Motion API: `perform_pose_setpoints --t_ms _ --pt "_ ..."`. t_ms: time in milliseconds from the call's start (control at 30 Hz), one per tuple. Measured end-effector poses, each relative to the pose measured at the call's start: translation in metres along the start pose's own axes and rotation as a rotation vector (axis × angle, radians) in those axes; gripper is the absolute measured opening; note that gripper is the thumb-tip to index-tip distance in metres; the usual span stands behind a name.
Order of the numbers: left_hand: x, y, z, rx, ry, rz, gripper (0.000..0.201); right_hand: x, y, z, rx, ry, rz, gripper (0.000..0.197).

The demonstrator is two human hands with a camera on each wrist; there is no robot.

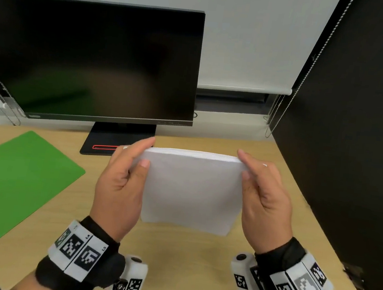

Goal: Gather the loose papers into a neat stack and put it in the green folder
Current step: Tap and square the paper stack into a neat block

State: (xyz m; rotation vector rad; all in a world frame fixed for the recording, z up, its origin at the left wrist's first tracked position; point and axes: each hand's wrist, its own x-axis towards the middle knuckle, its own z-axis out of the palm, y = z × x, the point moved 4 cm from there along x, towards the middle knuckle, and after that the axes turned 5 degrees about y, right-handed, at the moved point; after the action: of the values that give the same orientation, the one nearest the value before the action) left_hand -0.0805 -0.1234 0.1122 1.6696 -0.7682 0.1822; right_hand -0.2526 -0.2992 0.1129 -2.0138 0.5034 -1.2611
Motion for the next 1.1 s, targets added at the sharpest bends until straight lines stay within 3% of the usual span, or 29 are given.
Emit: perform_pose_setpoints --t_ms 100,167,267,333,400,567,800,933,1100 --pt "0.001 0.0 0.0 -0.045 0.009 -0.038 0.033 0.007 -0.011 -0.001 -0.078 0.0 -0.004 0.037" --pt "0.002 -0.001 0.0 -0.088 0.015 -0.066 0.028 0.017 -0.027 0.001 -0.291 -0.023 -0.086 0.037" --pt "0.001 -0.001 -0.001 -0.112 0.019 -0.058 0.022 0.029 -0.062 0.021 -0.697 -0.207 -0.316 0.042" --pt "-0.001 0.007 0.001 -0.094 0.004 0.013 0.024 0.03 -0.082 0.044 -0.788 -0.368 -0.397 0.038" --pt "-0.004 0.016 0.005 -0.086 -0.02 0.092 0.031 0.026 -0.094 0.065 -0.774 -0.43 -0.466 0.025" --pt "-0.01 0.008 0.003 -0.127 0.009 0.035 0.03 0.03 -0.083 0.055 -0.798 -0.359 -0.48 0.008" --pt "-0.008 0.007 0.002 -0.14 -0.016 0.018 0.031 0.031 -0.06 0.012 -0.828 -0.344 -0.466 0.026" --pt "-0.006 0.003 0.001 -0.193 -0.007 -0.039 0.02 0.031 -0.042 -0.014 -0.808 -0.326 -0.4 0.011" --pt "-0.007 0.012 0.008 -0.189 -0.05 -0.033 0.019 0.021 -0.016 -0.039 -0.697 -0.105 -0.243 0.018"
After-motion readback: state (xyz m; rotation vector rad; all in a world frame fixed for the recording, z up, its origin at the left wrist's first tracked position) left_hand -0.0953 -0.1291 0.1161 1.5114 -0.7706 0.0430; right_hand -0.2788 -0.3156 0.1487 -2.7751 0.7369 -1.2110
